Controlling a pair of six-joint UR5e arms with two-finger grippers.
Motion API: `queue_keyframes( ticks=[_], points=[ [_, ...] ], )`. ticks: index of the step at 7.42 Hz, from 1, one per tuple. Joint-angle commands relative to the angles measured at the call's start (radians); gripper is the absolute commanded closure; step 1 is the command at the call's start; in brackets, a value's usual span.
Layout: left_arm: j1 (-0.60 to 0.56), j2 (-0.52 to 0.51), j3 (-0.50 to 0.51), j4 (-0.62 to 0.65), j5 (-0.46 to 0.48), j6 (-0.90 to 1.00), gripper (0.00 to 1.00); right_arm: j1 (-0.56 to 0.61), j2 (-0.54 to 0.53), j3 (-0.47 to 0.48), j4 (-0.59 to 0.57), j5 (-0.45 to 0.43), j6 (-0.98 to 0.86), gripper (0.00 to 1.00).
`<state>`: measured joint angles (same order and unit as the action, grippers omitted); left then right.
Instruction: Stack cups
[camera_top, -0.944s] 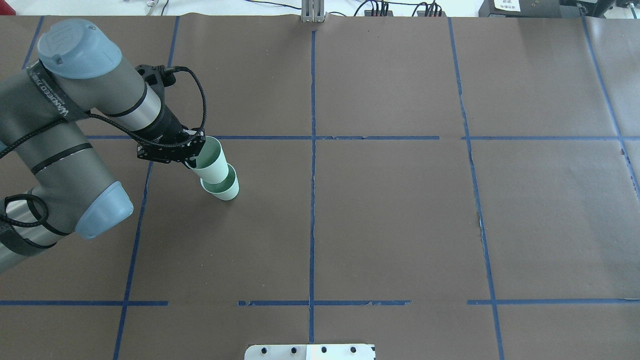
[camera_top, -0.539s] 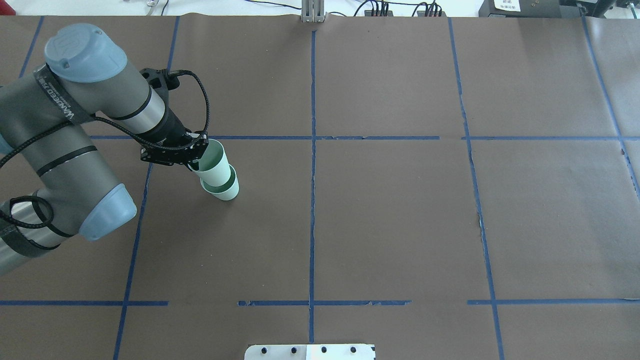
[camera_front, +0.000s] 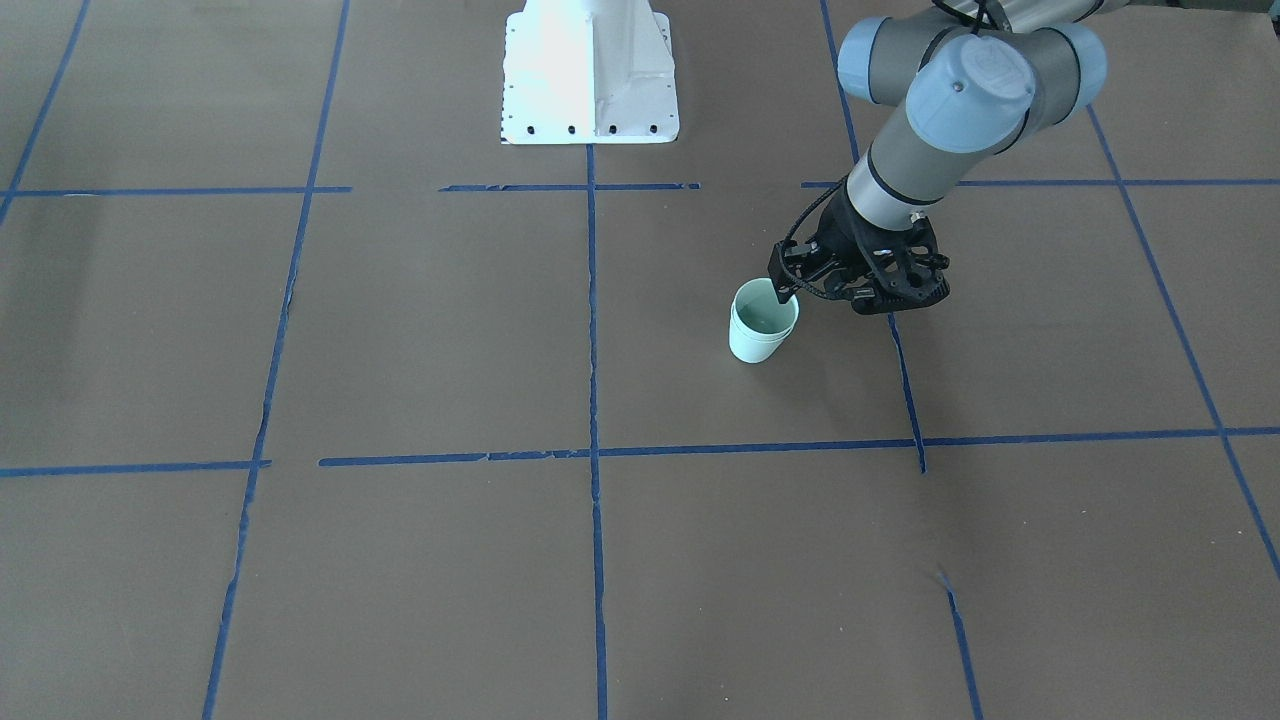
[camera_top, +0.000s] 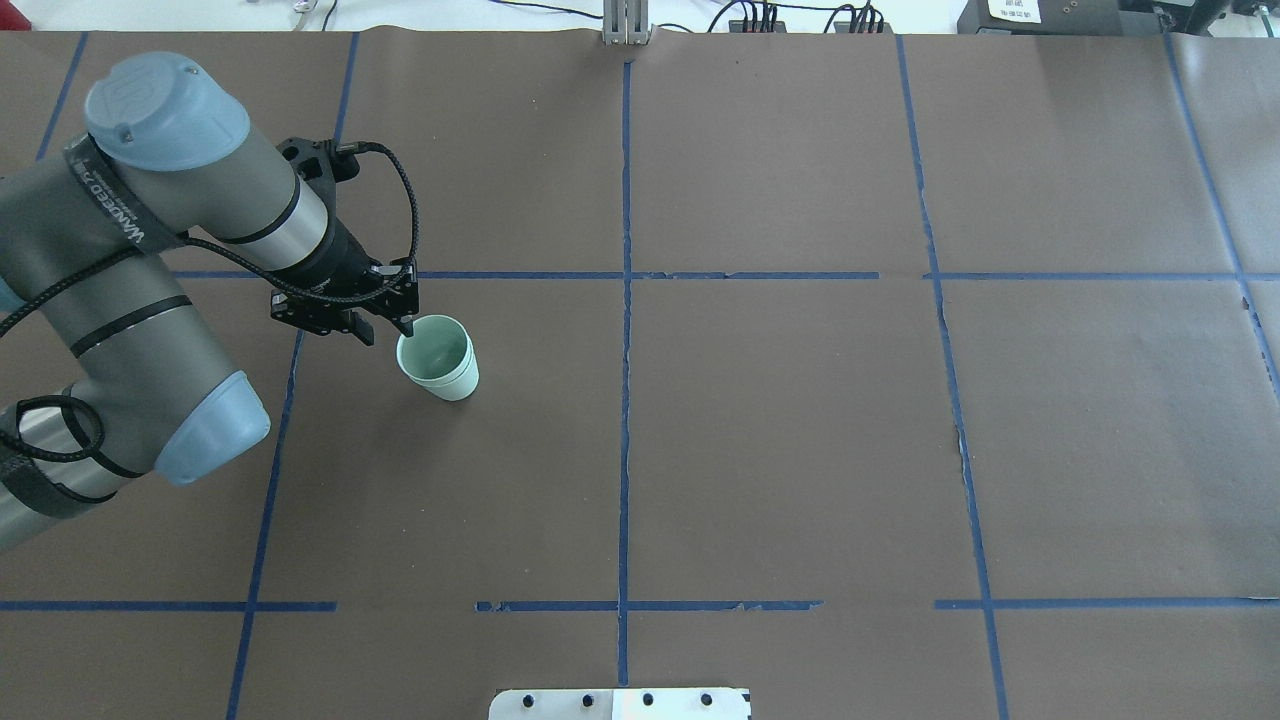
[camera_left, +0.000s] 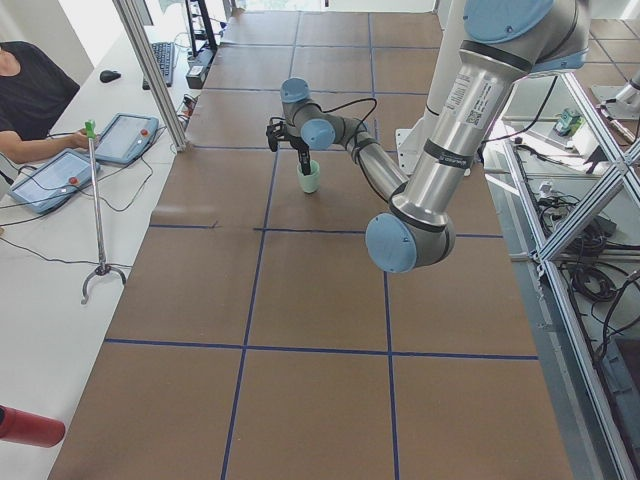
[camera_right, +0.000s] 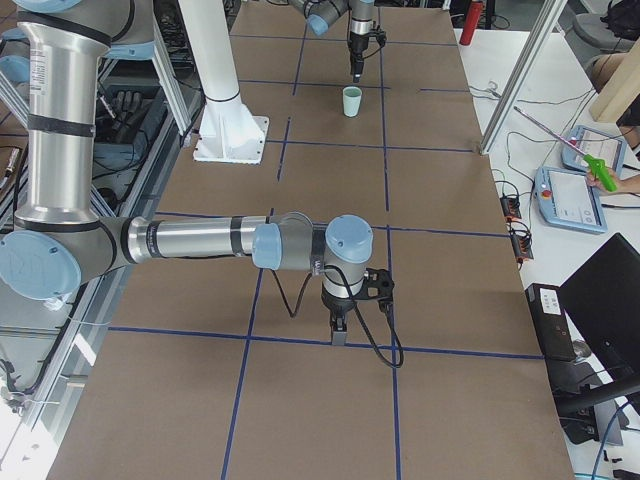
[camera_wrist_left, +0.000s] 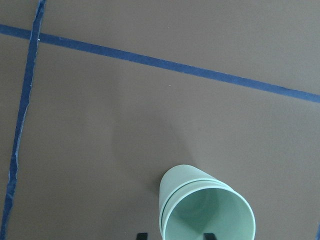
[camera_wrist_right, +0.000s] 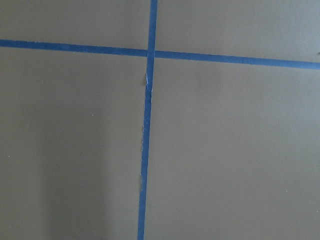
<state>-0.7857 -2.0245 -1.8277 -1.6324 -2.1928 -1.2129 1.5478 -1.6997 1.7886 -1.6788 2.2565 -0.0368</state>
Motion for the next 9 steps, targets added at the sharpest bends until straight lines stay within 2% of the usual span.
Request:
queue_keyframes(
  ticks=[1, 3, 5, 6, 8, 9],
  points=[
    [-0.097, 0.001, -0.016, 0.008, -0.005, 0.050, 0.00, 0.000, 0.000, 0.000, 0.001, 0.000, 0.000, 0.00],
    [-0.185, 0.033, -0.056, 0.072, -0.010, 0.189, 0.00, 0.000, 0.000, 0.000, 0.001, 0.000, 0.000, 0.00],
    [-0.379, 0.091, -0.077, 0.185, -0.015, 0.504, 0.00, 0.000, 0.000, 0.000, -0.001, 0.000, 0.000, 0.00],
    [-0.450, 0.111, -0.062, 0.259, -0.028, 0.740, 0.00, 0.000, 0.000, 0.000, -0.001, 0.000, 0.000, 0.00],
    [-0.617, 0.228, 0.051, 0.250, -0.093, 1.111, 0.00, 0.000, 0.000, 0.000, -0.001, 0.000, 0.000, 0.00],
    [-0.671, 0.257, 0.098, 0.244, -0.096, 1.245, 0.00, 0.000, 0.000, 0.000, -0.001, 0.000, 0.000, 0.00]
  ],
)
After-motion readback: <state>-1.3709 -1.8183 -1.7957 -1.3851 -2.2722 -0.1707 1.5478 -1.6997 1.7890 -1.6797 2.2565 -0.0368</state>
